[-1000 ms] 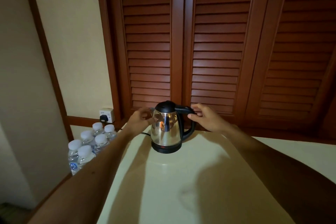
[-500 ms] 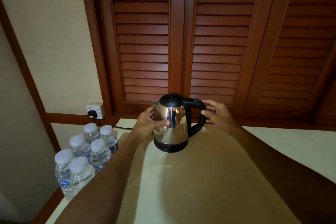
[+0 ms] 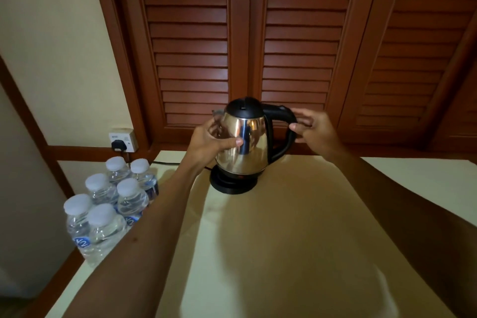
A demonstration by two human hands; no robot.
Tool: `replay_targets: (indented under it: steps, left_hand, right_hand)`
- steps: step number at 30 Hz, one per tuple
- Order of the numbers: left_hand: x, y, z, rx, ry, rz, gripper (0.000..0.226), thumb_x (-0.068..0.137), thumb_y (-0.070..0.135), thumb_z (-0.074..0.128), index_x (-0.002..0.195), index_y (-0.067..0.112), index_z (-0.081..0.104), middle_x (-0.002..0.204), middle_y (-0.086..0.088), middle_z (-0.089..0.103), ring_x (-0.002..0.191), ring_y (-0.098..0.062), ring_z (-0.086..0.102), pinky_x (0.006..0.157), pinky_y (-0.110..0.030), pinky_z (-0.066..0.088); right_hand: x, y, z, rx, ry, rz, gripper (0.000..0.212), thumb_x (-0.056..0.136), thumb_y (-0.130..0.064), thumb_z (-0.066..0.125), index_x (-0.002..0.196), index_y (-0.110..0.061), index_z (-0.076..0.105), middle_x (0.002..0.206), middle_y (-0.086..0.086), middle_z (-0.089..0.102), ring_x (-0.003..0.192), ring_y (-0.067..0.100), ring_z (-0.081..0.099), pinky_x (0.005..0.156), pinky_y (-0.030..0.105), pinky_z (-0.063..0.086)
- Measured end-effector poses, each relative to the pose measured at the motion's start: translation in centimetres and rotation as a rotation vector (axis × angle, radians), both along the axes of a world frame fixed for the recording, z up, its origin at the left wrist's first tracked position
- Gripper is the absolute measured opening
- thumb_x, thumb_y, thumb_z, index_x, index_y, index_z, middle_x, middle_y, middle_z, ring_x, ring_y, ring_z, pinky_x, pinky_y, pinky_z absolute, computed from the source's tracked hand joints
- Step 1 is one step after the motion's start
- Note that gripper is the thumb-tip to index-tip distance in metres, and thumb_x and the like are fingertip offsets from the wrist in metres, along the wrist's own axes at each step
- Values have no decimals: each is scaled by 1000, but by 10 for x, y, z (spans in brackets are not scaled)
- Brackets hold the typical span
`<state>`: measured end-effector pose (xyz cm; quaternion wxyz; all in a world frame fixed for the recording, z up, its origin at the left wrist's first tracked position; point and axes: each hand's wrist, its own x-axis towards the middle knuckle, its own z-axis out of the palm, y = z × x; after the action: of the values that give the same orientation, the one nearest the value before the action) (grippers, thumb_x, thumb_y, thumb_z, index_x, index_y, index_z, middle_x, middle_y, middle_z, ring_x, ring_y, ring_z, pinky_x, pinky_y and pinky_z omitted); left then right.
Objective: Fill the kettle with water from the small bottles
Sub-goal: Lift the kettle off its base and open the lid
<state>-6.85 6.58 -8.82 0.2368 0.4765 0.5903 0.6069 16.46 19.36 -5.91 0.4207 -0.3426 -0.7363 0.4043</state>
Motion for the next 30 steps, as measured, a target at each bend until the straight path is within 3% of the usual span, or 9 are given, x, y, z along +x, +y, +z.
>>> replay_targets:
  steps: [6, 10, 14, 18, 20, 23, 26, 28, 30]
  left_hand:
    - [43, -21, -14, -22, 17, 4, 73, 61, 14, 93, 126, 11, 59, 110, 3, 73, 104, -10, 68, 91, -27, 56]
    - [81, -41, -25, -20, 7, 33, 73, 61, 14, 93, 120, 28, 53, 110, 13, 68, 104, -3, 64, 88, -22, 53]
    - [110, -59, -40, -30, -35, 29, 76, 62, 10, 92, 121, 30, 50, 110, 18, 64, 102, 3, 61, 88, -19, 51]
    - [128, -70, -51, -37, -16, 49, 60, 64, 6, 90, 100, 38, 54, 97, 22, 66, 90, 9, 64, 84, -18, 50]
    - [131, -74, -50, -48, -19, 50, 62, 65, 8, 91, 106, 36, 54, 100, 21, 66, 94, 5, 64, 89, -23, 51]
    - [129, -77, -47, -98, 10, 36, 84, 65, 16, 92, 135, 23, 47, 117, 15, 61, 111, -8, 60, 99, -30, 50]
    - [122, -76, -47, -158, 41, 22, 96, 65, 23, 92, 144, 20, 38, 129, 8, 54, 119, -14, 55, 100, -31, 48]
    - [117, -75, -46, -177, 40, -9, 93, 68, 26, 90, 144, 21, 38, 134, 7, 53, 122, -15, 54, 103, -33, 47]
    - [112, -75, -46, -149, -12, -32, 68, 80, 22, 82, 137, 19, 46, 134, 2, 58, 122, -16, 57, 105, -37, 47]
  right_hand:
    - [44, -17, -7, -1, -55, 21, 44, 90, 0, 61, 131, -19, 57, 109, 0, 70, 97, 19, 69, 82, 45, 58]
    - [79, -32, -17, 6, -79, 36, 44, 90, 0, 61, 131, -15, 57, 108, 3, 70, 91, 18, 70, 79, 45, 59]
    - [108, -47, -29, -21, -83, 71, 43, 90, 0, 62, 129, -15, 58, 114, 8, 69, 96, 20, 69, 80, 44, 59]
    - [123, -57, -37, -50, -69, 89, 42, 90, 2, 61, 128, -14, 59, 112, 8, 69, 96, 23, 69, 81, 45, 59]
    - [125, -62, -38, -60, -64, 84, 42, 90, 2, 61, 128, -15, 59, 111, 7, 69, 97, 24, 69, 81, 44, 58]
    - [126, -64, -31, -79, -114, 105, 42, 90, 2, 60, 128, -15, 58, 111, 7, 69, 99, 26, 69, 84, 43, 57]
    - [124, -63, -11, -95, -188, 107, 40, 89, -2, 62, 127, -15, 60, 112, 4, 67, 105, 19, 63, 82, 25, 51]
    - [112, -65, 6, -30, -193, 59, 33, 91, -12, 63, 124, -15, 61, 114, 2, 66, 108, 15, 61, 81, 17, 44]
    - [93, -73, 24, 82, -263, 5, 26, 92, -27, 63, 115, -15, 66, 110, 0, 66, 103, 12, 60, 83, 21, 43]
